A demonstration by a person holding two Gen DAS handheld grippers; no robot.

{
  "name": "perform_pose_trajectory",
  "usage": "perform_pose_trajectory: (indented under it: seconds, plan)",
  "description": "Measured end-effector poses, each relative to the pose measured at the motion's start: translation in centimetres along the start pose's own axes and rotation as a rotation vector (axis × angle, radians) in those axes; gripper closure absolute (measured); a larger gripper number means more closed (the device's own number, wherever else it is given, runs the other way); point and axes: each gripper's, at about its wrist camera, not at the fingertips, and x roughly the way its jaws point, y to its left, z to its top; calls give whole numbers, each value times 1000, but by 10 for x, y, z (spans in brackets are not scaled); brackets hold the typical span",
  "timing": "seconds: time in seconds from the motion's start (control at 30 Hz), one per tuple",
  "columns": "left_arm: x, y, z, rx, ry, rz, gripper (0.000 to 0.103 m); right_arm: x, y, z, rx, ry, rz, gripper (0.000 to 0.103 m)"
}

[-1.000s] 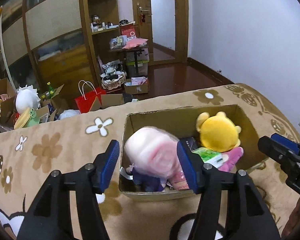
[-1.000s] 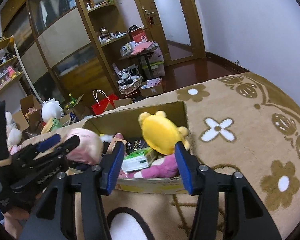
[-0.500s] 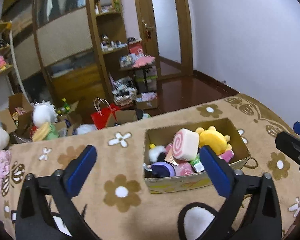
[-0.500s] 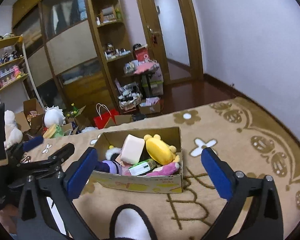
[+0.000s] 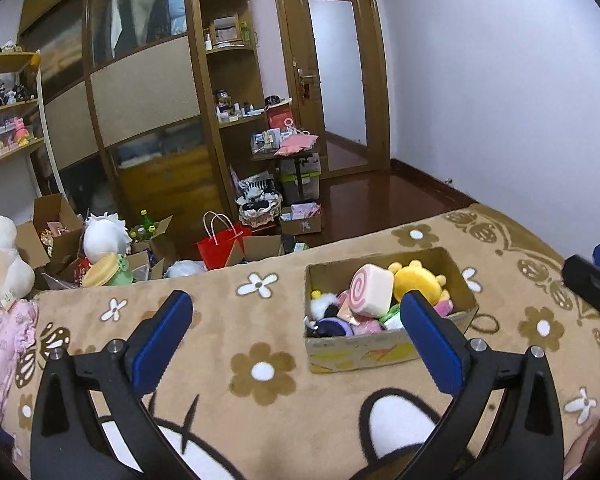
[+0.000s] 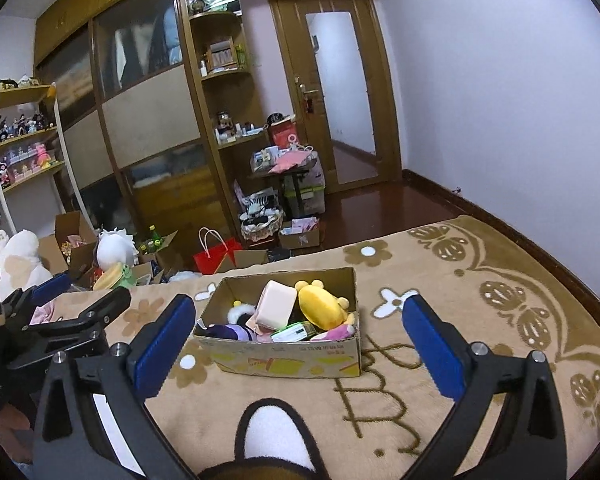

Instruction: Organize soft objects

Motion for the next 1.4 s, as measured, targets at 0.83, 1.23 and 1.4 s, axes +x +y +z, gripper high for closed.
perform_pose_trajectory:
  seconds: [0.83, 1.23, 1.4]
  plan:
    - [3, 18, -47, -21, -15, -59, 0, -3, -10, -47, 5, -31, 12, 0]
    - [15, 13, -58, -18, 6, -66, 0, 10, -20, -61, 16, 9, 0, 0]
    - [17, 13, -58, -20, 10, -74, 0, 11, -25, -63, 25, 19, -9, 0]
